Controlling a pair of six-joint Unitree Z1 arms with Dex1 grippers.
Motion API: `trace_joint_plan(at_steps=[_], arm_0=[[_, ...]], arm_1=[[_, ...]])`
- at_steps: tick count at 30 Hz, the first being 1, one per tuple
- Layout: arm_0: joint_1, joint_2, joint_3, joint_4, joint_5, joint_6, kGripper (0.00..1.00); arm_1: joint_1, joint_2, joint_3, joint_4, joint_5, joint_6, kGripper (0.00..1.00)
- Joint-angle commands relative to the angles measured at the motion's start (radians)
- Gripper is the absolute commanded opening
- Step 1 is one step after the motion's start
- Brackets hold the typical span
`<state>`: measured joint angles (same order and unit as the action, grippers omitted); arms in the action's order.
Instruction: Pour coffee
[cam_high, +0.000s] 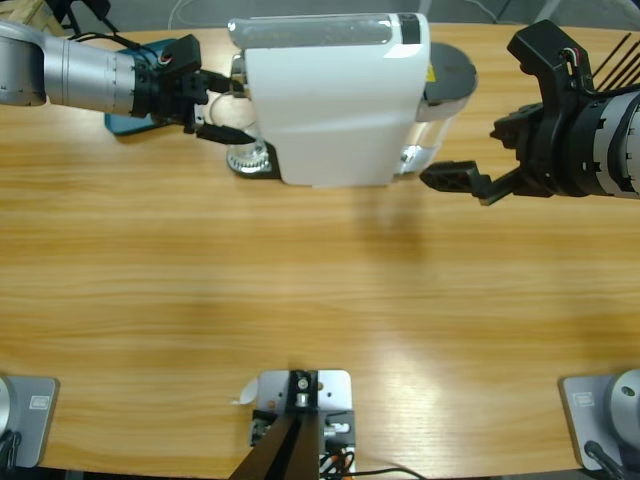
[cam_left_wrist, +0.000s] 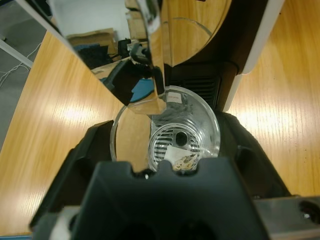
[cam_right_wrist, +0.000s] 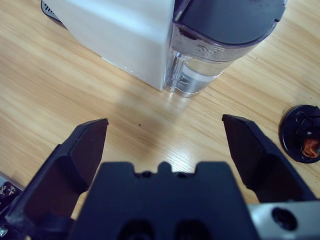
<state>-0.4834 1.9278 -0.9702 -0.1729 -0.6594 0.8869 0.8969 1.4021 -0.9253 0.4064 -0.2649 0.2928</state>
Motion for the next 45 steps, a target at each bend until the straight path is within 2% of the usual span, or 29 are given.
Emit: trace_joint_plan(at_steps=[1, 6, 11, 14, 23, 24, 25, 26, 28, 30, 31, 34, 39, 43, 45], arm_0=[[0.008, 0.056, 0.024, -0.008, -0.019, 0.006, 1.000], [0.043, 0.040, 0.036, -0.008, -0.064, 0.005, 1.000], [0.162, -0.036, 0.065, -0.008, -0.167, 0.001, 1.000], [0.197, -0.086, 0.103, -0.007, -0.197, -0.001, 1.000], [0.200, -0.403, 0.373, -0.005, -0.195, -0.112, 1.000], [0.203, -0.460, 0.411, -0.004, -0.180, -0.157, 0.999], [0.203, -0.503, 0.434, -0.003, -0.170, -0.211, 1.000], [0.203, -0.542, 0.450, 0.001, -0.152, -0.285, 1.000], [0.190, -0.590, 0.459, 0.016, -0.077, -0.435, 1.000], [0.173, -0.647, 0.464, 0.036, 0.047, -0.506, 1.000], [0.170, -0.677, 0.463, 0.047, 0.093, -0.533, 1.000], [0.140, -0.758, 0.455, 0.113, 0.266, -0.556, 1.000], [0.077, -0.784, 0.452, 0.159, 0.483, -0.556, 1.000], [0.055, -0.749, 0.454, 0.152, 0.480, -0.573, 1.000], [0.054, -0.717, 0.457, 0.125, 0.430, -0.576, 1.000]], arm_1=[[-0.015, 0.023, 0.017, -0.001, -0.020, 0.011, 1.000], [-0.016, 0.017, 0.013, 0.009, -0.020, 0.011, 1.000], [-0.015, -0.003, 0.020, 0.032, -0.024, 0.011, 1.000], [-0.015, 0.001, 0.018, 0.035, -0.027, 0.011, 1.000], [-0.048, 0.062, -0.213, 0.108, -0.059, -0.004, 0.995], [-0.062, 0.078, -0.264, 0.134, -0.059, -0.005, 0.971], [-0.078, 0.093, -0.308, 0.141, -0.056, -0.005, 0.884], [-0.095, 0.109, -0.348, 0.140, -0.047, -0.007, 0.670], [-0.137, 0.150, -0.424, 0.142, 0.000, -0.045, 0.378], [-0.167, 0.181, -0.492, 0.144, 0.068, -0.125, 0.106], [-0.172, 0.198, -0.520, 0.144, 0.085, -0.142, 0.016], [-0.177, 0.244, -0.612, 0.183, 0.095, -0.139, 0.000], [-0.186, 0.330, -0.789, 0.391, 0.071, -0.098, 0.000], [-0.205, 0.388, -0.863, 0.466, 0.115, -0.099, 0.000], [-0.219, 0.412, -0.866, 0.466, 0.148, -0.100, 0.000]])
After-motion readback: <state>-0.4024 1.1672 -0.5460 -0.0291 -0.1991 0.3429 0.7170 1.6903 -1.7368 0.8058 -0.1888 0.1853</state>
